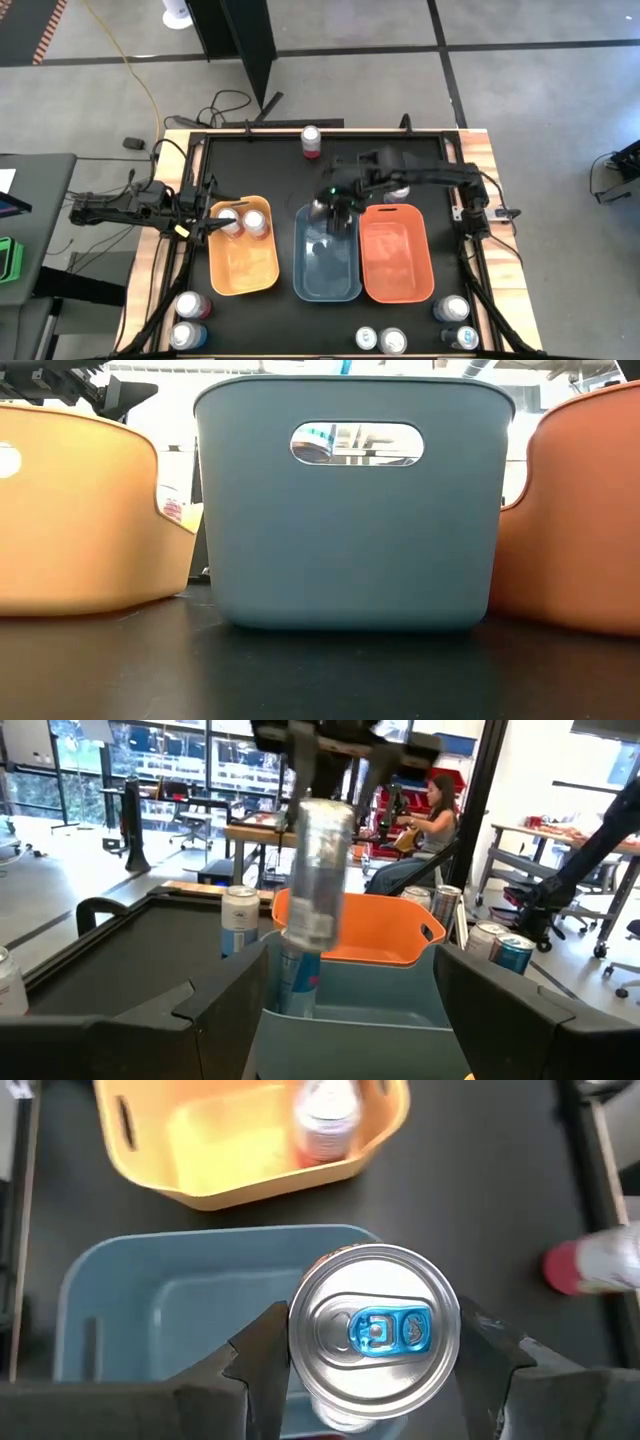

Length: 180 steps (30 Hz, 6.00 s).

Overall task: Sort soda cans
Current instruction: Put the top blue soda can into the blue bin, then put the top blue-white soda can into the orange bin

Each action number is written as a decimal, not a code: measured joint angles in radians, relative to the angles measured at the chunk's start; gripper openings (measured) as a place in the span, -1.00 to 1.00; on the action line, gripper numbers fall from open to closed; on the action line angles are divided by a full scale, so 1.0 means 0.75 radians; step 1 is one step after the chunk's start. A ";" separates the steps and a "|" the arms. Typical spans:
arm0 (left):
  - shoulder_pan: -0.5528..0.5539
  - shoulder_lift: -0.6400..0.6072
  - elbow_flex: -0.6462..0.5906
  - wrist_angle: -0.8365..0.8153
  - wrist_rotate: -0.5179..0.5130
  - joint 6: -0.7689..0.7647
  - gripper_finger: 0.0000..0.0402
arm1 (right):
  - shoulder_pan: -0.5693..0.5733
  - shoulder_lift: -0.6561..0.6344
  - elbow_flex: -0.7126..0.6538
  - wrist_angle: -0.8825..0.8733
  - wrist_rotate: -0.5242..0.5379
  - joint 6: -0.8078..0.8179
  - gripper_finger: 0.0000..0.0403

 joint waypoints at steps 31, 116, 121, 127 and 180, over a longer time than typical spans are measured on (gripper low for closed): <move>0.000 0.001 0.000 -0.007 0.003 0.001 0.39 | -0.048 0.425 -0.002 0.056 -0.010 0.024 0.06; 0.000 0.282 -0.016 0.340 0.001 0.019 0.39 | 0.095 -0.756 -1.231 0.159 0.637 0.996 0.70; 0.000 0.337 0.013 0.384 0.001 0.000 0.39 | -0.127 -0.756 -1.231 0.051 0.558 1.021 0.70; 0.000 0.367 0.042 0.317 0.001 0.001 0.39 | -0.338 -0.755 -1.231 -0.059 0.409 1.016 0.70; 0.001 0.367 0.041 0.175 0.040 0.000 0.39 | -0.632 -0.764 -1.861 0.617 -0.042 0.768 0.59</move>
